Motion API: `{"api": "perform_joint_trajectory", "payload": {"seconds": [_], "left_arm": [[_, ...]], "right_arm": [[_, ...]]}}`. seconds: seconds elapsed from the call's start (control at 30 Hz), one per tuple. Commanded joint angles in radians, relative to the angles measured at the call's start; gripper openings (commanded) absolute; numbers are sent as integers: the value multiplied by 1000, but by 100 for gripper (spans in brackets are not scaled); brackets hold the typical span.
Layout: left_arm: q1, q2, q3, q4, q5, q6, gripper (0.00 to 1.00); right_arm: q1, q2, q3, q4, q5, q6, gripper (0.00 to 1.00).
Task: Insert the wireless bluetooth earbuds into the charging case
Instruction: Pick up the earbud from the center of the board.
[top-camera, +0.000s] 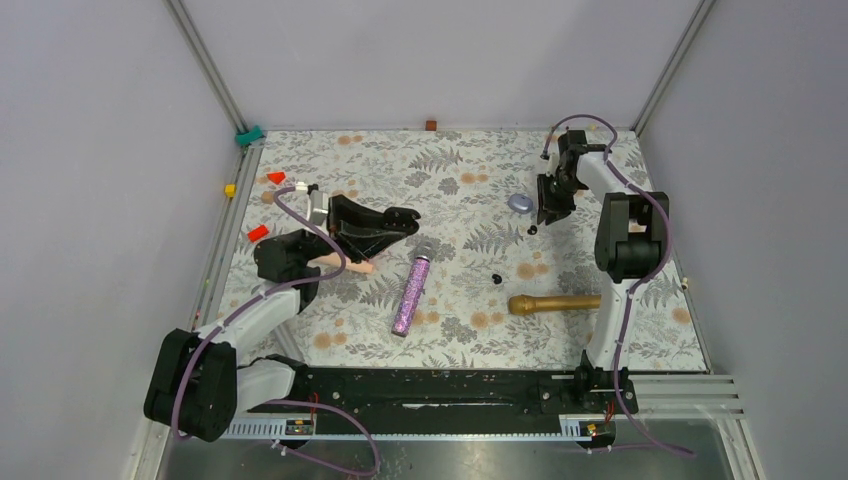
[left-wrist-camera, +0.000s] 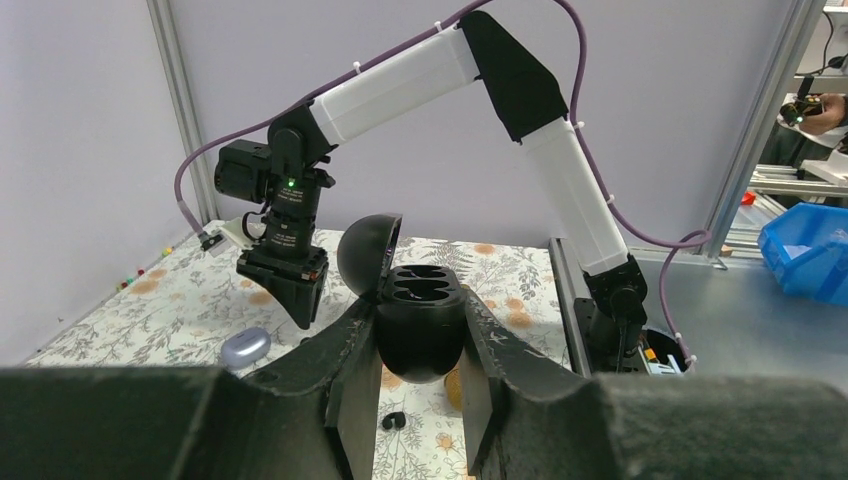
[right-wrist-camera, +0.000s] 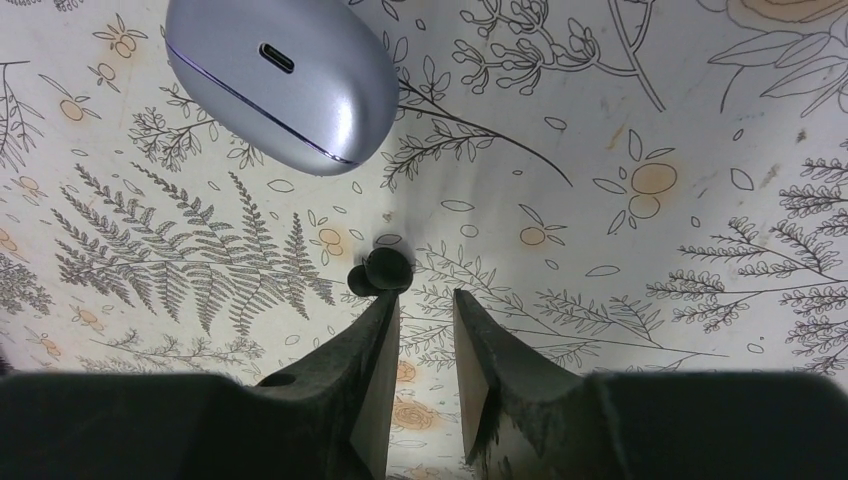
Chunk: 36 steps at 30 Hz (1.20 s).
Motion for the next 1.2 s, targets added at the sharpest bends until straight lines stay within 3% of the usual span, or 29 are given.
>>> {"api": "perform_joint_trajectory", "payload": {"seconds": [0.0, 0.2, 0.53, 0.77, 1.17], "left_arm": [[-5, -36, -4, 17, 12, 47, 0], [-8, -41, -2, 16, 15, 52, 0], [-8, -70, -5, -19, 19, 88, 0], [-8, -79, -5, -26, 25, 92, 0], [-7, -68, 4, -32, 34, 97, 0]], "right_arm": [[16, 20, 48, -51, 30, 4, 34], [57, 29, 77, -78, 101, -38, 34], [127, 77, 167, -143, 146, -69, 44], [132, 71, 159, -150, 178, -113, 70], [176, 113, 229, -281, 182, -522, 79]]}}
